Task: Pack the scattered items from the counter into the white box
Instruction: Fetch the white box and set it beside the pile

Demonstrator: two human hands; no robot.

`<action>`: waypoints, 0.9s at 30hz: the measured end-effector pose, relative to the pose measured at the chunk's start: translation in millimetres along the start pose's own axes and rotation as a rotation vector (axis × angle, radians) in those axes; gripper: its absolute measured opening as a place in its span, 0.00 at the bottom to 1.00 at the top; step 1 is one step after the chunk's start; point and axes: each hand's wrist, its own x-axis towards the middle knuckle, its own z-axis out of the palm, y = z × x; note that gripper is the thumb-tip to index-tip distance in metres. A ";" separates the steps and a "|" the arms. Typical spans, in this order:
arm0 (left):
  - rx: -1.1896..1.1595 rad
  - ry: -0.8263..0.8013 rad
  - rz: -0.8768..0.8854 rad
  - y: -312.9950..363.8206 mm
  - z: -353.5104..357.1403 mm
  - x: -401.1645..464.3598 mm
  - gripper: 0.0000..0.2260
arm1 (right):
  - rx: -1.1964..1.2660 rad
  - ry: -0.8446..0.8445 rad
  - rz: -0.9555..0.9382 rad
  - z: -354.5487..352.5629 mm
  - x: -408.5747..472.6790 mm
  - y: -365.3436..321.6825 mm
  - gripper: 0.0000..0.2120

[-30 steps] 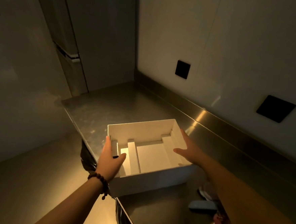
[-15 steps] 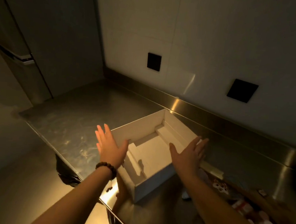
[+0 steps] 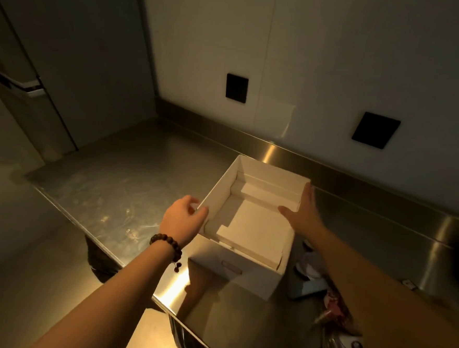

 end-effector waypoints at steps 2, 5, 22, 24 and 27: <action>-0.041 -0.137 0.015 8.8 3.2 8.7 0.26 | 0.021 0.067 0.034 6.3 -10.8 4.4 0.46; 0.064 -0.294 0.055 14.6 10.6 11.9 0.33 | 0.017 0.092 0.131 32.6 -34.0 15.8 0.46; 0.204 -0.274 0.223 27.6 11.3 17.3 0.33 | 0.011 0.153 0.125 31.8 -53.1 10.7 0.43; 0.144 -0.265 0.333 46.6 13.8 9.0 0.33 | -0.037 0.134 0.044 20.4 -61.4 17.1 0.42; 0.086 -0.282 0.488 85.2 31.9 -10.9 0.32 | -0.099 0.108 -0.001 -3.4 -73.6 34.1 0.40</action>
